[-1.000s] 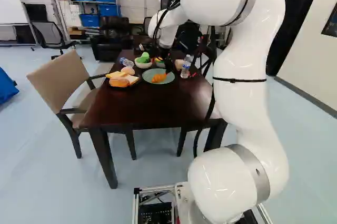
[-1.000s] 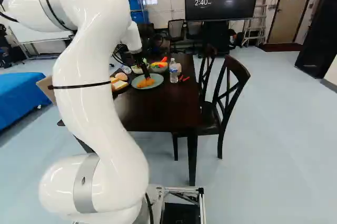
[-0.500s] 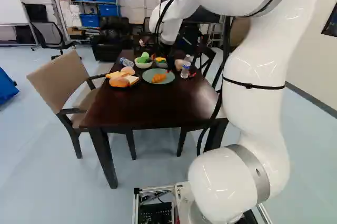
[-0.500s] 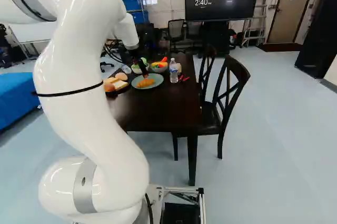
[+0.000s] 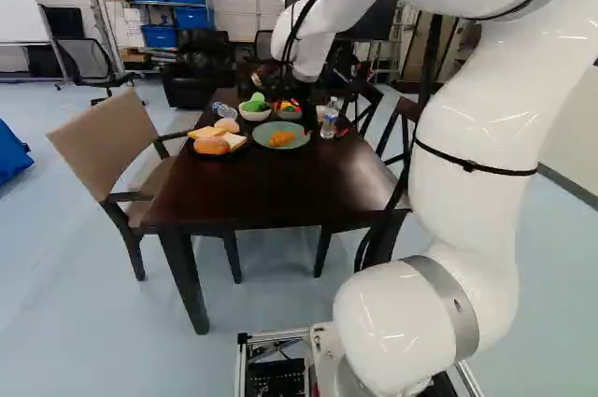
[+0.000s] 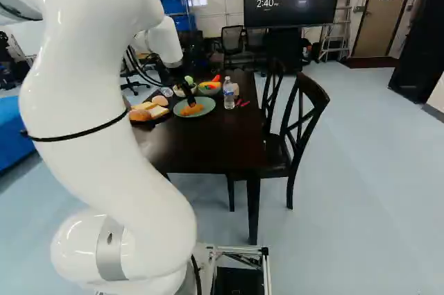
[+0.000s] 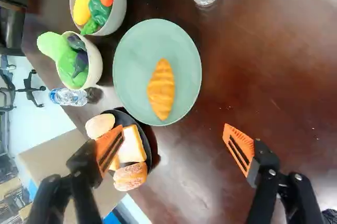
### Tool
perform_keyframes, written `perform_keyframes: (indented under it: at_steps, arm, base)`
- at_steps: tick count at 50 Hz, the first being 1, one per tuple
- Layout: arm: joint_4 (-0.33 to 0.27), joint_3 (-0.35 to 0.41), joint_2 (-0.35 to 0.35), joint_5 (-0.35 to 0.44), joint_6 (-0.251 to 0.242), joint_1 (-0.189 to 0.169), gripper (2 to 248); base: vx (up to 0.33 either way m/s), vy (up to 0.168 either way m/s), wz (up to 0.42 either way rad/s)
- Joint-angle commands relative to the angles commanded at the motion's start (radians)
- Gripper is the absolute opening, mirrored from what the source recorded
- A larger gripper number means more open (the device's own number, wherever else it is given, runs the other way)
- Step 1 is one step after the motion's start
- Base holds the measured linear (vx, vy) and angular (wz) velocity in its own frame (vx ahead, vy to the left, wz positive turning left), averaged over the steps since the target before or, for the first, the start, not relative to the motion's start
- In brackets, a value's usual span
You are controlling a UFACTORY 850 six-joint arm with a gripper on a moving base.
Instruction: Move the croissant to the empty plate
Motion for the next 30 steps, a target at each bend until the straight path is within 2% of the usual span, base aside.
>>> perform_keyframes:
  at_steps: [30]
  arm:
    - [0.0, 0.163, 0.149, 0.0, 0.0, -0.037, 247]
  base:
    - [0.0, 0.0, 0.0]
